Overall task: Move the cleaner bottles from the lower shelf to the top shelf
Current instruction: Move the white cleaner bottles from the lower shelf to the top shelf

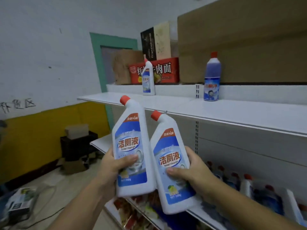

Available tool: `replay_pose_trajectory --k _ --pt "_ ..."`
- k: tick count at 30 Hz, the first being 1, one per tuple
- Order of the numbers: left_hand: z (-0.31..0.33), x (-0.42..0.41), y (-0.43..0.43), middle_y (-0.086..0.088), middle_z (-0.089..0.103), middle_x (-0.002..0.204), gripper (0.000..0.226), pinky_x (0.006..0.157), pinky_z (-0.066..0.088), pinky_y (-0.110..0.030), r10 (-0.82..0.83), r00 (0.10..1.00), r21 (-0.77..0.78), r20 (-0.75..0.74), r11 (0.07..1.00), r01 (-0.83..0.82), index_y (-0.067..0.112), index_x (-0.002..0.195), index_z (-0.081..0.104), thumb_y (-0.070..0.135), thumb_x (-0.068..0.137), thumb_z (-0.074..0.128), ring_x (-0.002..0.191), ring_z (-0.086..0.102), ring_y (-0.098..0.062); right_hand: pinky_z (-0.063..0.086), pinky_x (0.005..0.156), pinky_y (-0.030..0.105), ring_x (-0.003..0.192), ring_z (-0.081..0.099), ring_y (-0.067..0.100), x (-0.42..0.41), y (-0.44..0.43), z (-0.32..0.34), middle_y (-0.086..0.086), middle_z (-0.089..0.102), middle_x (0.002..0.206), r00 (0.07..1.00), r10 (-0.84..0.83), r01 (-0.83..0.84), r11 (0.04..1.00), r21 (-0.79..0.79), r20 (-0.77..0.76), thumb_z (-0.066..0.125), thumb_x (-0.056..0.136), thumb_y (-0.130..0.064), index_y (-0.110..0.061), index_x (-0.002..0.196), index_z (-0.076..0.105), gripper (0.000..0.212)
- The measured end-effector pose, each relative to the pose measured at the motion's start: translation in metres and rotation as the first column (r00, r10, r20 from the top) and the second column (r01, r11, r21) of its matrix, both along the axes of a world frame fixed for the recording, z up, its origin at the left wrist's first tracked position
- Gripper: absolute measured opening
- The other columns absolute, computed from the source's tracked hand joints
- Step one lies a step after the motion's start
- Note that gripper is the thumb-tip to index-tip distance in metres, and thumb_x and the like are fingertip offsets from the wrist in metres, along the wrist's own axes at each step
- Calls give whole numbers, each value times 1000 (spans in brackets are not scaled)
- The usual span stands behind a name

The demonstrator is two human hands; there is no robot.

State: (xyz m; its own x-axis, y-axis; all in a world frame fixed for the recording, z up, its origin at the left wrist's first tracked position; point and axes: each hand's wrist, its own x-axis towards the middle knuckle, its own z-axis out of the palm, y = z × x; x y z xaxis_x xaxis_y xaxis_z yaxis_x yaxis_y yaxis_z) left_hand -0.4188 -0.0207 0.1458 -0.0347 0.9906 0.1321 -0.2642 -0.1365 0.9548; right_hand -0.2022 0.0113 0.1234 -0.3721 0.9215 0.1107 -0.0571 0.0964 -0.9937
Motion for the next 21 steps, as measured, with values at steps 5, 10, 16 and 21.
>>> replay_pose_trajectory --k 5,10,16,21 --pt "70 -55 49 -14 74 90 84 56 58 -40 -47 999 203 -24 978 51 14 98 66 30 21 96 71 72 -29 58 65 29 83 72 19 -36 26 85 0 74 93 1000 3 -5 969 247 8 85 57 -13 -22 108 55 60" --pt "115 -77 123 -15 73 102 103 66 57 -43 -46 996 263 -76 963 64 10 118 60 27 23 96 83 72 -32 59 65 26 85 71 11 -59 97 157 -9 72 90 990 -90 32 894 447 110 79 54 -23 -34 105 51 59" --pt "154 -114 207 -13 73 100 89 62 58 -40 36 989 332 -146 943 15 7 120 57 16 37 88 87 72 -33 58 70 32 86 69 17 -90 180 208 -8 67 99 961 -228 104 824 557 158 78 68 -17 -37 103 48 50" --pt "169 -158 274 -8 72 102 69 67 59 -38 42 990 415 -138 910 19 9 123 56 7 56 74 87 72 -26 57 75 36 92 67 20 -106 231 219 -8 65 102 951 -305 227 792 566 46 77 63 -20 -37 106 47 55"
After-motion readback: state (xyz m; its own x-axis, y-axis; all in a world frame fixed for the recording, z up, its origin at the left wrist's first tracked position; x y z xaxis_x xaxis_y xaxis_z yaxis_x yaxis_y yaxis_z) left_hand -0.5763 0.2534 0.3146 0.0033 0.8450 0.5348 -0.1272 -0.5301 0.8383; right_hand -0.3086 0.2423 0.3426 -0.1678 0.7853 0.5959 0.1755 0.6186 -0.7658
